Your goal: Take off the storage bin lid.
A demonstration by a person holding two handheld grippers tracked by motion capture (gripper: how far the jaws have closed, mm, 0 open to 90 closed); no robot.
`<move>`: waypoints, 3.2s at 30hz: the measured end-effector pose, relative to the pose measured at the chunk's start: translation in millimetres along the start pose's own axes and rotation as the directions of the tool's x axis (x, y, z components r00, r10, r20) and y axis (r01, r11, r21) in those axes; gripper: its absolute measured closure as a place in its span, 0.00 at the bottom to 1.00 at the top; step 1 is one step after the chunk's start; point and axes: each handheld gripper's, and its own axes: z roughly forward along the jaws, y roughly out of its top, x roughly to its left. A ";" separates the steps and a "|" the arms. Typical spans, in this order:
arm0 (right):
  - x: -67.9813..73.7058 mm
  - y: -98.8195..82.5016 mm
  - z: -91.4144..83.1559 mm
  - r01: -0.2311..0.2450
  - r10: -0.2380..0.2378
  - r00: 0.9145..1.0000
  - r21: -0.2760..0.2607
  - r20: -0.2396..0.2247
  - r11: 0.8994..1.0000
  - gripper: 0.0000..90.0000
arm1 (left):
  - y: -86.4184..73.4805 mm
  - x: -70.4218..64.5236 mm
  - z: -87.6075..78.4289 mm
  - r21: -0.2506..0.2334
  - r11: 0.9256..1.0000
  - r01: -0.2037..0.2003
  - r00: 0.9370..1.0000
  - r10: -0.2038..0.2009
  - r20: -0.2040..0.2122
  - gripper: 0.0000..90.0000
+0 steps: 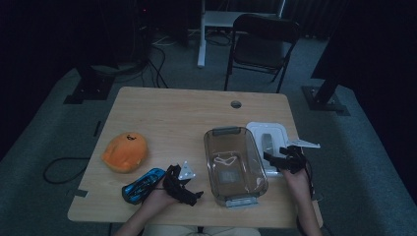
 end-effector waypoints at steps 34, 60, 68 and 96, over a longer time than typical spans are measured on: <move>69.9 -56.1 -22.9 0.116 -0.106 0.986 0.069 -0.132 0.991 0.14 | 52.0 44.4 7.8 0.038 0.999 -0.021 0.994 0.025 -0.104 0.06; 90.6 -61.9 -4.9 0.227 -0.211 0.963 0.086 -0.169 0.970 0.16 | 38.2 87.1 -39.0 0.045 0.999 0.016 0.985 -0.008 -0.173 0.02; 69.0 -70.0 -17.8 0.229 -0.216 0.965 0.073 -0.148 0.971 0.16 | 27.0 101.5 -85.5 -0.008 0.998 0.055 0.973 -0.056 -0.225 0.02; 63.2 -82.2 -21.4 0.294 -0.290 0.956 0.125 -0.048 0.948 0.16 | -71.9 166.3 -141.5 -0.029 0.956 0.291 0.909 -0.286 -0.305 0.02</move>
